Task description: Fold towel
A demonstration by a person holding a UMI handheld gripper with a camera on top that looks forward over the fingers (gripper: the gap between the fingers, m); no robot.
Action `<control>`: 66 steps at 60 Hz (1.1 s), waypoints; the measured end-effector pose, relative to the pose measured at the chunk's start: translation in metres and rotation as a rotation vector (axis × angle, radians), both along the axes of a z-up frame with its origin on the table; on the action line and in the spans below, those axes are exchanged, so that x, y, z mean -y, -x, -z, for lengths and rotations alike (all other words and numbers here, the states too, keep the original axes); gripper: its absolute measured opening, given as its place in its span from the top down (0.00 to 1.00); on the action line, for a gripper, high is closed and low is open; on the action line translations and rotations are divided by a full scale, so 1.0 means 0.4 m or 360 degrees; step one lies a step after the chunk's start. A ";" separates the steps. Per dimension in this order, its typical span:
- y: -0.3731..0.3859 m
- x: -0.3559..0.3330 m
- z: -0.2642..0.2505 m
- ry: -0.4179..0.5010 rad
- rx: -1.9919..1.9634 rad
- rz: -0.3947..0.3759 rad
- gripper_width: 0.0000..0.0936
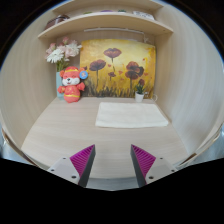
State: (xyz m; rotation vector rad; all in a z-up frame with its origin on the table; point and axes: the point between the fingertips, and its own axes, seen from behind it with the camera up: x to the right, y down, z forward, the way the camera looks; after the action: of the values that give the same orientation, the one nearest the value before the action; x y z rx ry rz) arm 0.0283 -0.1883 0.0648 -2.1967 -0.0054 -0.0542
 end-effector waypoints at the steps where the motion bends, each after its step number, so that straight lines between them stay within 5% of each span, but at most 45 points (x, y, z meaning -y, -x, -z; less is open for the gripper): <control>1: 0.013 -0.031 0.006 0.0003 -0.0005 -0.0009 0.26; 19: 0.117 -0.444 0.103 0.0111 0.0022 -0.0115 0.26; 32: 0.142 -0.566 0.190 0.0223 0.0057 -0.0123 0.32; 38: 0.133 -0.579 0.188 0.0197 0.0083 -0.0085 0.48; 46: 0.110 -0.587 0.189 0.0169 0.0206 -0.0095 0.90; 58: 0.110 -0.579 0.177 0.0308 0.0313 -0.0180 0.96; 66: 0.058 -0.600 -0.001 0.0153 0.0276 -0.0146 0.96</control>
State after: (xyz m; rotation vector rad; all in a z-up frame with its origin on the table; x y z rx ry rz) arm 0.0053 0.0517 0.0654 -2.2786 -0.2095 -0.1961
